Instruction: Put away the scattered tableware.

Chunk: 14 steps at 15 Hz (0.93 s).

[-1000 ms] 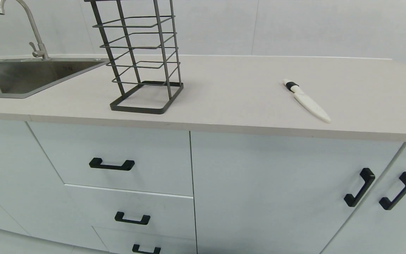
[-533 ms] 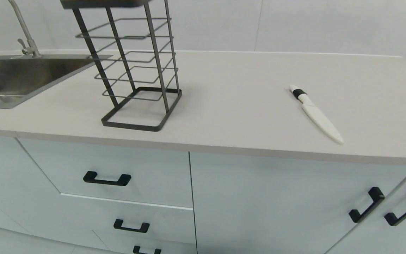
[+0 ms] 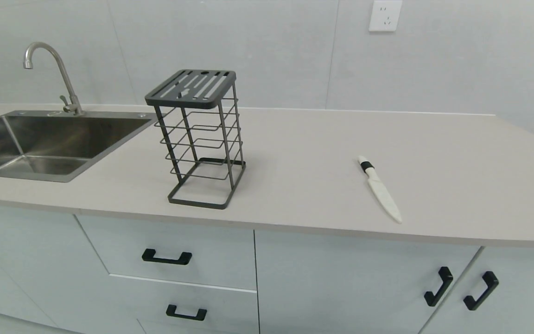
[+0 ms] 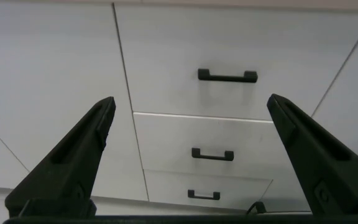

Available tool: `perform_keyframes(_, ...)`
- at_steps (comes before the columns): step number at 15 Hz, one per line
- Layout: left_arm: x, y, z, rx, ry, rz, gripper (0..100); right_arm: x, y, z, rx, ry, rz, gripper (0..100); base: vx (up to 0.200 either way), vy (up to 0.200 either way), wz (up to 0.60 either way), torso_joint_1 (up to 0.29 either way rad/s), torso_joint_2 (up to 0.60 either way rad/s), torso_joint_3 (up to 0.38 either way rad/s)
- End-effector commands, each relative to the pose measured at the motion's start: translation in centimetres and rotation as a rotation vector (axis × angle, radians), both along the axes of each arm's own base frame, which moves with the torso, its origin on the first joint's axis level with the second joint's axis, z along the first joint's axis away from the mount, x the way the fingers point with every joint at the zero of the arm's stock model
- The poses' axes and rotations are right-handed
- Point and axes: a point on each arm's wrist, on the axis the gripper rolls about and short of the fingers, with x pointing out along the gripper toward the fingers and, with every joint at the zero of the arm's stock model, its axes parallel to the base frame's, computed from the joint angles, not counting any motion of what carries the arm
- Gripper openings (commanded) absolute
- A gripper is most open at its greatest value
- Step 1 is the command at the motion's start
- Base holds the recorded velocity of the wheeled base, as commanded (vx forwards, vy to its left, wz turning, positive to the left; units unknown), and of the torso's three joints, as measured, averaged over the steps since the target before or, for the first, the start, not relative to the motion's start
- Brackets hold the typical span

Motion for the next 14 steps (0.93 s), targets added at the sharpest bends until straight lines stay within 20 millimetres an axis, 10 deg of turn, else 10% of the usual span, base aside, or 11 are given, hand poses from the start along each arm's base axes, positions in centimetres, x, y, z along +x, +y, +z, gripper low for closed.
perform_keyframes(1, 0.01, 0.00, 0.00, -0.001, 0.001, 0.001, 100, 0.01, 0.00, 0.01, 0.000, 0.001, 0.001, 100, 0.000, 0.000, 0.00, 0.095, -0.50, -0.227)
perform_keyframes(14, 0.01, 0.00, 0.00, -0.002, 0.001, 0.001, 100, 0.01, 0.00, 0.01, 0.000, 0.001, 0.001, 100, 0.000, 0.000, 0.00, 0.302, -0.52, -0.246)
